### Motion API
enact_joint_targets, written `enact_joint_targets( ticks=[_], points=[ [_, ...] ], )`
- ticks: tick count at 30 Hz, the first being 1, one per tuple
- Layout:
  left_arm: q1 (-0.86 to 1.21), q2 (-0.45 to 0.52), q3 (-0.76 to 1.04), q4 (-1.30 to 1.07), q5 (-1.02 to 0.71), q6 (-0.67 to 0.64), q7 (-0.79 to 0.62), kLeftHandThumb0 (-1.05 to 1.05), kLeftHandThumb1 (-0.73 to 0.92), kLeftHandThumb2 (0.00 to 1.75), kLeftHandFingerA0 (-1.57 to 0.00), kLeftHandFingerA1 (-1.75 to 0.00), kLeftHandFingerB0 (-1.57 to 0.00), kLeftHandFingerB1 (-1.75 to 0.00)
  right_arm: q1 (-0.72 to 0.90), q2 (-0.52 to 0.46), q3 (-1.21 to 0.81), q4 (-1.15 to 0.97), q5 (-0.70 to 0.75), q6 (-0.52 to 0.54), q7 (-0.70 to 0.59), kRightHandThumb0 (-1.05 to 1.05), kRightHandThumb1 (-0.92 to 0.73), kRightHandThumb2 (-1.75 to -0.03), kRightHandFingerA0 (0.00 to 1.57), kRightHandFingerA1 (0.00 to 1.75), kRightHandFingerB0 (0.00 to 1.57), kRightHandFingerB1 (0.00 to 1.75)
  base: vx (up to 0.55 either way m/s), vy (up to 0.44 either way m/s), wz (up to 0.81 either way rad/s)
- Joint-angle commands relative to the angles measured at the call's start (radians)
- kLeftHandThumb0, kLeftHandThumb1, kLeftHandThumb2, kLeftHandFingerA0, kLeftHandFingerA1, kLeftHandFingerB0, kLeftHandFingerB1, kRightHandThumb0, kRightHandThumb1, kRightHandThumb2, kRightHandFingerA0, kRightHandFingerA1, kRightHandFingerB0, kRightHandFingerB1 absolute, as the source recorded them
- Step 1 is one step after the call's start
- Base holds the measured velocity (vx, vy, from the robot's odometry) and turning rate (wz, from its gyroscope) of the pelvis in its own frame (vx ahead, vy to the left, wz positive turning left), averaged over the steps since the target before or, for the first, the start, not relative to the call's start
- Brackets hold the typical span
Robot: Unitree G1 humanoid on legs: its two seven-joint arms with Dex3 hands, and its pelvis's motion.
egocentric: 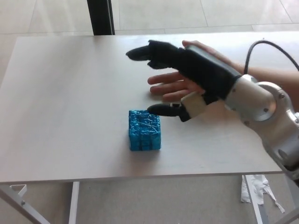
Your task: The robot uses its right hand to pick up a cube kept in the middle of the desk infront of it and hands it to a person
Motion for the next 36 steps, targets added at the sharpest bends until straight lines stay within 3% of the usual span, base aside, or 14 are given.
enact_joint_targets(
  ticks=[1, 3, 4, 13, 20, 22, 23, 27, 28, 30, 31, 32, 33, 36],
  points=[
    [-0.009, 0.006, 0.001, 0.013, -0.004, -0.016, 0.009, -0.66, 0.77, 0.63, -0.60, -0.54, -0.54, -0.45, -0.084, 0.038, 0.152, 0.145, -0.248, 0.099, 0.026, -0.65, -0.63, -0.59, 0.11, 0.58, 0.18, 0.41, 0.00, 0.000, 0.00],
    [-0.011, 0.007, -0.007, 0.011, 0.004, -0.015, 0.009, -0.68, 0.77, 0.63, -0.62, -0.57, -0.56, -0.47, -0.068, 0.053, 0.162, 0.157, -0.251, 0.095, 0.004, -0.64, -0.63, -0.60, 0.12, 0.58, 0.20, 0.42, 0.00, 0.000, 0.00],
    [-0.011, 0.005, -0.004, 0.012, 0.001, -0.017, 0.009, -0.66, 0.77, 0.63, -0.63, -0.54, -0.54, -0.44, -0.063, 0.065, 0.173, 0.168, -0.259, 0.090, -0.009, -0.66, -0.47, -0.85, 0.13, 0.60, 0.16, 0.51, 0.00, 0.000, 0.00],
    [-0.012, 0.003, -0.017, 0.013, 0.011, -0.022, 0.009, -0.67, 0.78, 0.64, -0.62, -0.56, -0.55, -0.46, -0.033, 0.142, 0.215, 0.271, -0.339, 0.088, -0.091, -0.67, -0.46, -0.86, 0.01, 0.51, 0.20, 0.54, 0.00, 0.000, 0.00],
    [-0.017, -0.001, -0.016, 0.014, 0.001, -0.012, 0.011, -0.67, 0.77, 0.63, -0.61, -0.54, -0.53, -0.45, -0.019, 0.189, 0.216, 0.375, -0.403, 0.047, -0.166, -0.71, -0.46, -0.83, 0.03, 0.57, 0.25, 0.56, 0.00, 0.000, 0.00],
    [-0.019, -0.002, -0.013, 0.014, -0.002, -0.011, 0.013, -0.67, 0.77, 0.63, -0.63, -0.55, -0.55, -0.45, -0.017, 0.197, 0.218, 0.395, -0.425, 0.037, -0.185, -0.65, -0.62, -0.59, 0.01, 0.61, 0.29, 0.50, 0.00, 0.000, 0.00],
    [-0.017, -0.001, -0.017, 0.013, 0.001, -0.012, 0.011, -0.68, 0.77, 0.63, -0.61, -0.55, -0.55, -0.44, -0.013, 0.201, 0.218, 0.409, -0.437, 0.026, -0.202, -0.70, -0.46, -0.83, 0.02, 0.58, 0.27, 0.57, 0.00, 0.000, 0.00],
    [-0.019, -0.006, -0.021, 0.015, 0.001, -0.010, 0.006, -0.66, 0.77, 0.63, -0.61, -0.53, -0.54, -0.43, -0.001, 0.200, 0.244, 0.399, -0.497, 0.065, -0.190, -0.49, -0.40, -0.94, 0.01, 0.55, 0.25, 0.60, 0.00, 0.000, 0.00],
    [-0.019, -0.005, -0.025, 0.016, 0.004, -0.009, 0.010, -0.66, 0.77, 0.63, -0.62, -0.52, -0.54, -0.43, 0.002, 0.201, 0.250, 0.402, -0.510, 0.064, -0.196, -0.62, -0.61, -0.57, 0.13, 0.66, 0.32, 0.50, 0.00, 0.000, 0.00],
    [-0.017, -0.005, -0.027, 0.014, 0.005, -0.010, 0.010, -0.66, 0.78, 0.63, -0.62, -0.53, -0.54, -0.44, 0.006, 0.199, 0.259, 0.409, -0.530, 0.055, -0.210, -0.60, -0.61, -0.58, 0.30, 0.74, 0.32, 0.49, 0.00, 0.000, 0.00],
    [-0.012, -0.002, -0.034, 0.011, 0.011, -0.019, 0.008, -0.65, 0.79, 0.64, -0.61, -0.53, -0.53, -0.44, 0.020, 0.195, 0.263, 0.414, -0.550, 0.027, -0.256, -0.59, -0.47, -0.88, 0.57, 0.90, 0.33, 0.57, 0.00, 0.000, 0.00],
    [-0.012, -0.003, -0.033, 0.012, 0.008, -0.019, 0.009, -0.65, 0.79, 0.63, -0.61, -0.52, -0.53, -0.43, 0.033, 0.195, 0.255, 0.419, -0.547, -0.005, -0.286, -0.51, -0.62, -0.61, 0.72, 1.40, 0.43, 0.51, 0.00, 0.000, 0.00],
    [-0.011, -0.002, -0.036, 0.013, 0.010, -0.021, 0.005, -0.65, 0.79, 0.64, -0.60, -0.51, -0.52, -0.43, 0.040, 0.190, 0.256, 0.427, -0.558, -0.036, -0.322, -0.47, -0.65, -0.66, 0.86, 1.50, 0.48, 0.53, 0.00, 0.000, 0.00],
    [-0.012, -0.003, -0.032, 0.010, 0.001, -0.020, 0.003, -0.67, 0.78, 0.64, -0.58, -0.53, -0.52, -0.44, 0.063, 0.192, 0.270, 0.443, -0.613, -0.065, -0.424, -0.28, -0.69, -0.75, 0.89, 1.75, 0.70, 0.58, 0.00, 0.000, 0.00]
  ],
)
